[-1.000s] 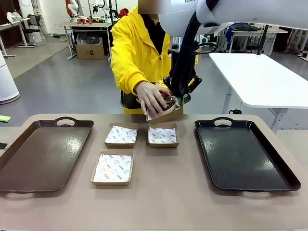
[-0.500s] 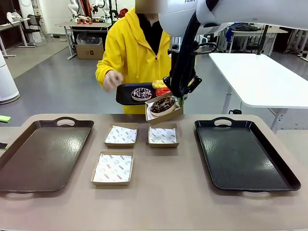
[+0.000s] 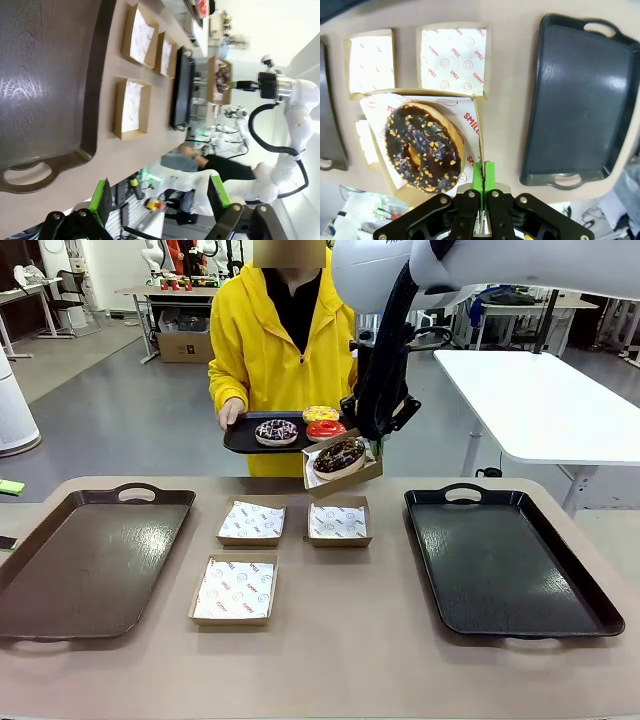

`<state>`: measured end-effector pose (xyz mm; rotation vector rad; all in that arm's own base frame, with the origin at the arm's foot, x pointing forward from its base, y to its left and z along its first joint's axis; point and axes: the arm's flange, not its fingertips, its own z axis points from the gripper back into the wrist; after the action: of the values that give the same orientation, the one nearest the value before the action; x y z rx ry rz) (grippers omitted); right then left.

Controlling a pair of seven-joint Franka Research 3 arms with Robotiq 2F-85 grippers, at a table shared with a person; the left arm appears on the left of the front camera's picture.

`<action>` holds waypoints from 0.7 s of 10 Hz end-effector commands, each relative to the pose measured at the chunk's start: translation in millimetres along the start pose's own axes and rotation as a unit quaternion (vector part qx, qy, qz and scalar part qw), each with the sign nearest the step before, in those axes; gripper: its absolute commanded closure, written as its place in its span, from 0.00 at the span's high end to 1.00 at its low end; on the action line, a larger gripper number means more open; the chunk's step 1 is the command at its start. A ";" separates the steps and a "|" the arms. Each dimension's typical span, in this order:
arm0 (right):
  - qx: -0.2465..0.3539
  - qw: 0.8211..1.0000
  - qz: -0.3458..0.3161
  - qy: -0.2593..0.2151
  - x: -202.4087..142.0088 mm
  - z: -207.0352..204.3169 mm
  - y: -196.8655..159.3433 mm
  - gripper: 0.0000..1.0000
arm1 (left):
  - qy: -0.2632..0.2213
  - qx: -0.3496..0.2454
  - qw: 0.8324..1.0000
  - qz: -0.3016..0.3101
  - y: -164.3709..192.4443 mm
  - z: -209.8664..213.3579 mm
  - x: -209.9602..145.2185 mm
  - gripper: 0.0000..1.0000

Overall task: Individually package the donuts and arrange them on the tray.
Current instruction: Place the picked Paper togo box on the Handle tray while simultaneously picking up another Paper togo box from the table with the other hand.

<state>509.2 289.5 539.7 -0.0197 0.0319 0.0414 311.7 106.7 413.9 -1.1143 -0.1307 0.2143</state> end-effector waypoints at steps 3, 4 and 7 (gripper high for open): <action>0.039 0.998 -0.023 -0.042 -69.8 14.6 -109.7 0.01 | 0.034 0.190 0.979 -0.069 -118.1 -23.0 -2.1 1.00; 0.044 0.998 -0.027 -0.048 -75.8 10.2 -137.2 0.01 | 0.061 0.238 0.966 -0.077 -147.2 -38.6 2.0 1.00; 0.052 0.997 -0.033 -0.051 -90.5 -24.7 -201.8 0.01 | 0.073 0.394 0.910 -0.105 -204.6 -105.3 9.0 1.00</action>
<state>430.3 88.6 538.9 0.0525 -0.0507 -0.0483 345.5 -62.6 558.6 -0.4270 -0.0508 -0.0176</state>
